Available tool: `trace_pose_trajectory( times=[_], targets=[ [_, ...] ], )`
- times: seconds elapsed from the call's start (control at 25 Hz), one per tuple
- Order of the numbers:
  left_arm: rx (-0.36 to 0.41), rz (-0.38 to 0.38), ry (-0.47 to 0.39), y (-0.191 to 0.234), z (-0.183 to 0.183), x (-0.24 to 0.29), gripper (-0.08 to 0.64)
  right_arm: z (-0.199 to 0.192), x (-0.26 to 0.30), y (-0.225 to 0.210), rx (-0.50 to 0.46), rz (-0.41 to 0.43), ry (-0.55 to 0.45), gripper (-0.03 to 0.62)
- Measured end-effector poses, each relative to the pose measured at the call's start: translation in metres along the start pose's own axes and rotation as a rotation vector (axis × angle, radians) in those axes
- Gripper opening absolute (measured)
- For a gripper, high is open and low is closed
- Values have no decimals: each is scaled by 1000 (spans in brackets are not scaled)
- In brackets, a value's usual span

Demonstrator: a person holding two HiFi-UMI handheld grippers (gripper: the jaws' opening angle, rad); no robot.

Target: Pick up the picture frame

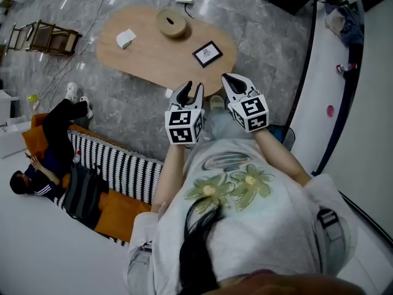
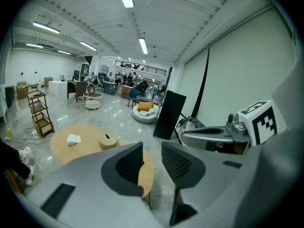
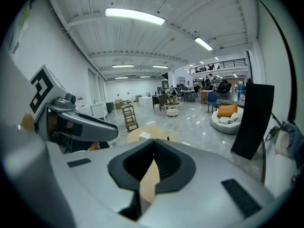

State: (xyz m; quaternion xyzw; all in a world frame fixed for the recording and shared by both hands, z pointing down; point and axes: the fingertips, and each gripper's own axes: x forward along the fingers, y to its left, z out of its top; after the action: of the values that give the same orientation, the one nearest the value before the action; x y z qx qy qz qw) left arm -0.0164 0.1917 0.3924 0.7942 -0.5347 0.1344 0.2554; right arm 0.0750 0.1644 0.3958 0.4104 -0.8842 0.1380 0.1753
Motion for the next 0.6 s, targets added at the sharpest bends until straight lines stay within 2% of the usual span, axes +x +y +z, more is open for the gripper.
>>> trace_pose_trajectory(
  times=[0.36, 0.6],
  targets=[
    [-32, 60, 39, 25, 15, 52, 158, 6, 40, -53, 33, 9, 52, 98],
    [-65, 104, 47, 39, 22, 82, 187, 10, 63, -78, 27, 23, 79, 118]
  ],
)
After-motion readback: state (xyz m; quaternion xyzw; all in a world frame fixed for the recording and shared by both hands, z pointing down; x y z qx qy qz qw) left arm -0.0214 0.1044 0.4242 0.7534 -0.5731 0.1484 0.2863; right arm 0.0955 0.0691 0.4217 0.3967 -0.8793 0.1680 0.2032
